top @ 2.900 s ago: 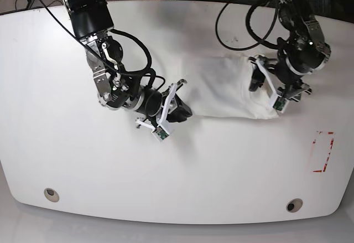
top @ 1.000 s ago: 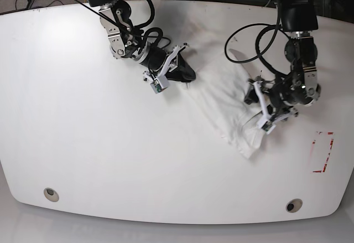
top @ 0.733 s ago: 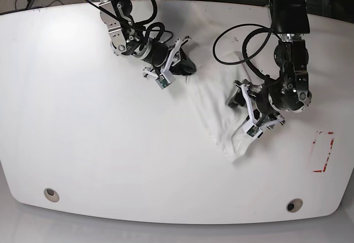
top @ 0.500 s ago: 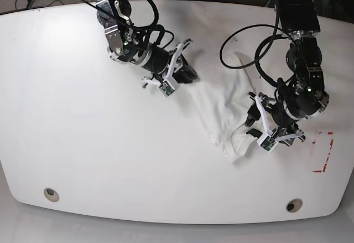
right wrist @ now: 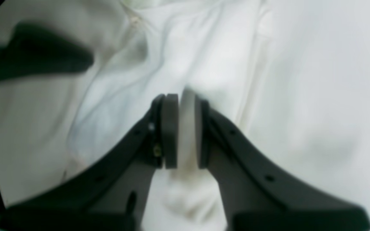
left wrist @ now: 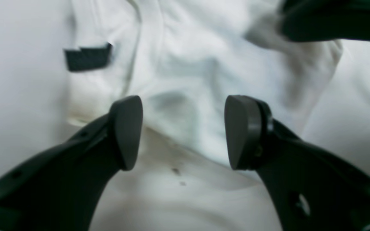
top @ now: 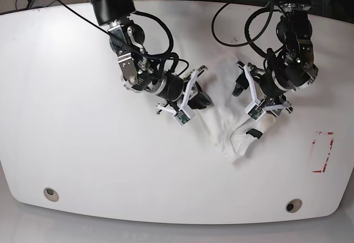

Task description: Fold the T-shirt properly

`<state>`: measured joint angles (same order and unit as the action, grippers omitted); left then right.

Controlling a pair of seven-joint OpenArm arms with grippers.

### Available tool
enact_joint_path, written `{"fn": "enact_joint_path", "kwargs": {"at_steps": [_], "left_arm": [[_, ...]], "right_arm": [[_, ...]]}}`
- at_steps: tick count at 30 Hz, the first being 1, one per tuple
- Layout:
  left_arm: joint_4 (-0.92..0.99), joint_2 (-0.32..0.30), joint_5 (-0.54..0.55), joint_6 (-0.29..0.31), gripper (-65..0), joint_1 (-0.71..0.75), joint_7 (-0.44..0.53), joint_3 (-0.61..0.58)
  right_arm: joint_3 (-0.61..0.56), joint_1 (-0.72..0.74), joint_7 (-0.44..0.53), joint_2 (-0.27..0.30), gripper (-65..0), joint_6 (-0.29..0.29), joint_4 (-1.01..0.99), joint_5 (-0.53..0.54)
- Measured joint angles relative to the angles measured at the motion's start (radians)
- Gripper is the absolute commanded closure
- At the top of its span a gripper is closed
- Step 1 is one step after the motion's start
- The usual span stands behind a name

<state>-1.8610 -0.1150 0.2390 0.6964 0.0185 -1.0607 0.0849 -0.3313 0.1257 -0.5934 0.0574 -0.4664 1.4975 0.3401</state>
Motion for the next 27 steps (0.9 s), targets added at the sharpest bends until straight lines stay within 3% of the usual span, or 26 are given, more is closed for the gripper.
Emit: {"fn": "enact_joint_path", "kwargs": {"at_steps": [5, 11, 15, 22, 27], "left_arm": [[0.094, 0.02, 0.01, 0.01, -37.9, 0.024, 0.016, -0.011], [0.275, 0.013, 0.004, 0.0, -37.8, 0.017, 0.141, -0.008], [0.345, 0.019, 0.03, 0.001, -37.8, 0.005, 0.208, -0.009], [0.354, 0.003, 0.04, 0.006, -37.8, 0.002, 0.215, -0.016], [0.303, -0.043, 0.026, 0.008, -37.8, 0.029, 0.169, -0.017]], "right_arm": [[-0.003, 0.056, 0.121, -0.015, -8.7, -0.004, -0.163, 0.0], [-0.048, 0.082, 0.279, 0.01, -8.7, 0.003, -0.323, 0.001], [-0.056, 0.071, 0.299, 0.026, -8.7, 0.003, -0.34, 0.005], [-0.05, -0.034, 0.321, 0.06, -8.7, 0.01, -0.243, 0.014], [-0.053, -0.096, 0.33, 0.049, -8.7, 0.013, -0.204, 0.023]]}}
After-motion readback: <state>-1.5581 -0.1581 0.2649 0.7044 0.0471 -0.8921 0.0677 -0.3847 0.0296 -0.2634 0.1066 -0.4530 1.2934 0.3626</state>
